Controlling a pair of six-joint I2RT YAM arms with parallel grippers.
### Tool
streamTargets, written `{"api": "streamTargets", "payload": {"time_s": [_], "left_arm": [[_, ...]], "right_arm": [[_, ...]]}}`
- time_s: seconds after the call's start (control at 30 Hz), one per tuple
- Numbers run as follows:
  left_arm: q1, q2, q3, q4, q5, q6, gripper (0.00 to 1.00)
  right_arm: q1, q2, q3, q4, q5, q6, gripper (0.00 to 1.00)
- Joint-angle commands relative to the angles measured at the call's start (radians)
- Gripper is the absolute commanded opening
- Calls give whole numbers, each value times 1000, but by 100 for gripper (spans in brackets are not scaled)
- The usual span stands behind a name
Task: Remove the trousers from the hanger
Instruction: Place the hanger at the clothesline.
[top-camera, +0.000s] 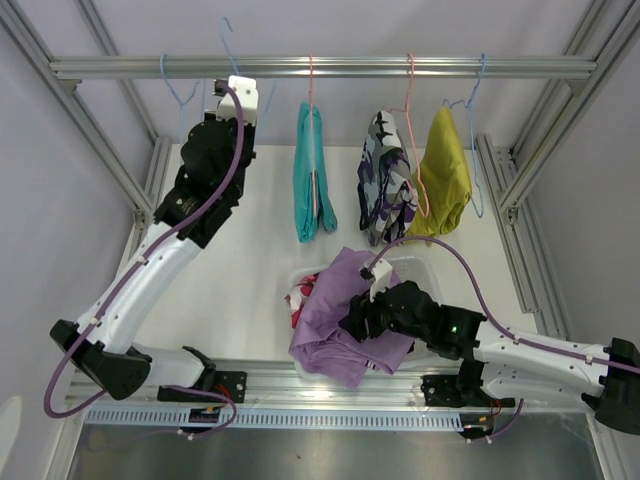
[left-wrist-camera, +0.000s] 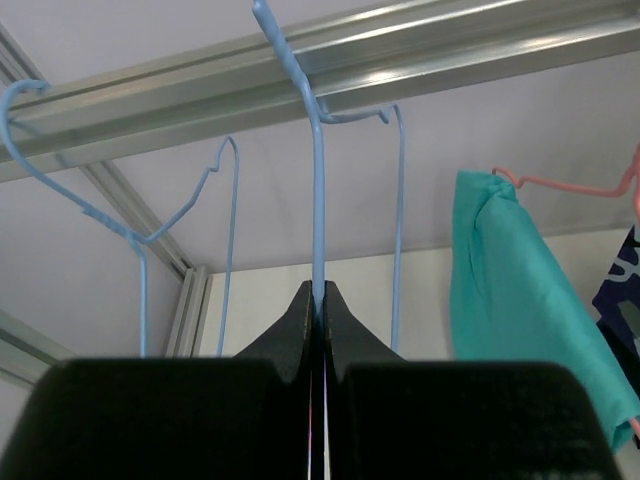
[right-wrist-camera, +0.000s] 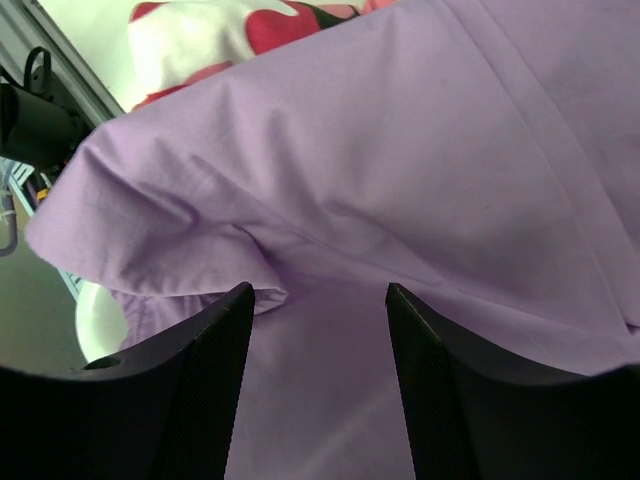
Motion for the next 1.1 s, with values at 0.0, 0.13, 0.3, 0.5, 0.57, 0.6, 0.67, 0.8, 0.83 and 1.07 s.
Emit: {"api": "streamTargets", "payload": {"time_s": [0.0,0.13,0.3,0.5,0.57,0.6,0.67,0.8,0.83,1.07], "left_arm": [[41,37,49,20,58,9,1],[73,74,34,2,83,-10,0],[90,88,11,-29,106,-42,0],[89,53,-58,-61,121,-96,1],[87,28,-78,-74,121,-119,1],[89,21,-89,-80,120,-123,1],[87,-4,-109,-87,120,-137,0],[89,-38,-144,-98,120,-154,0],[89,-44,-161,-98,121,-156,1],[77,-73,-207,-123,124,-177,9]], "right_arm": [[-34,-10,-16,43,-49,-28,61],[-71,-17,-42,50,-77,-33,60],[-97,-13,-66,77,-123,-27,61],[-102,-13,-77,86,-137,-16,60],[-102,-21,-80,88,-138,-10,60],[-102,-24,-85,91,-143,-5,60],[-102,-32,-89,94,-148,-1,60],[-102,-36,-98,97,-152,8,60],[-102,-38,-102,97,-152,10,60],[-100,-29,-111,109,-166,22,60]]}}
